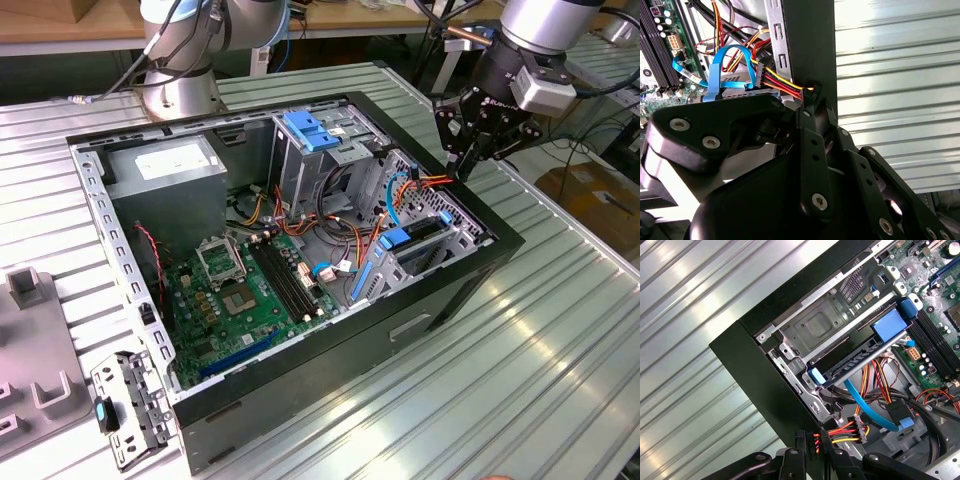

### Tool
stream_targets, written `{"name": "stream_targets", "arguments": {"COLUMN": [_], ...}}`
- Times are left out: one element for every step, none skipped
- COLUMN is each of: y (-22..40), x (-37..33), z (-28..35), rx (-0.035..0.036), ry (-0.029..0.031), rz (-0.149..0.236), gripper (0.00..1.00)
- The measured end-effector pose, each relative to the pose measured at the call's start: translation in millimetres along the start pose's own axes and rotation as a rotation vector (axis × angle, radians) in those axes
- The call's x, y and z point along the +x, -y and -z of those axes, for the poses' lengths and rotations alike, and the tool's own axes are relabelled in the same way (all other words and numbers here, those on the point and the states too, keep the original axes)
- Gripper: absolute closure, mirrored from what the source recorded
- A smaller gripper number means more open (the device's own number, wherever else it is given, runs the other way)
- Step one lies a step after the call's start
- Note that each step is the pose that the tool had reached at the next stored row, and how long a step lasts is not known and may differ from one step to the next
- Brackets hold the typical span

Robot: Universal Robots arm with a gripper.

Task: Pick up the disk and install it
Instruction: 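Insert the first disk wire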

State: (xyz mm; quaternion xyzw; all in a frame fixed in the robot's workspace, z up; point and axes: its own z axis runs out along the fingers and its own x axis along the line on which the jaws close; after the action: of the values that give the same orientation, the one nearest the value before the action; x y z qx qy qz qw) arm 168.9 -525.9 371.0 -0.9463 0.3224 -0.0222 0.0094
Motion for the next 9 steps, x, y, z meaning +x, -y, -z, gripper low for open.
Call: {"name": "stream_targets", "arguments": {"y": [0.1, 0.2, 0.2, 0.3, 0.5, 0.7, 0.9, 1.4, 1.5], "x": [-0.1, -0.2, -0.2, -0.3, -0.4, -0.6, -0.8, -1.2, -1.3], "z": [-0.1, 0.0, 0.0, -0.3, -0.7, -1.5, -2.3, -3.5, -4.3], "rx": [0.0001, 0.0001, 0.0005, 0.0009, 0.0014, 0.0019, 0.0023, 0.0029, 0.0031], "ry": [0.0001, 0.0001, 0.0004, 0.0008, 0.0013, 0.0017, 0.0021, 0.0026, 0.0027], "rz": [0.001, 0.004, 0.013, 0.025, 0.037, 0.055, 0.067, 0.081, 0.085], "gripper": [0.75, 0.75, 0.74, 0.74, 0.67, 0.67, 0.67, 0.67, 0.67]}}
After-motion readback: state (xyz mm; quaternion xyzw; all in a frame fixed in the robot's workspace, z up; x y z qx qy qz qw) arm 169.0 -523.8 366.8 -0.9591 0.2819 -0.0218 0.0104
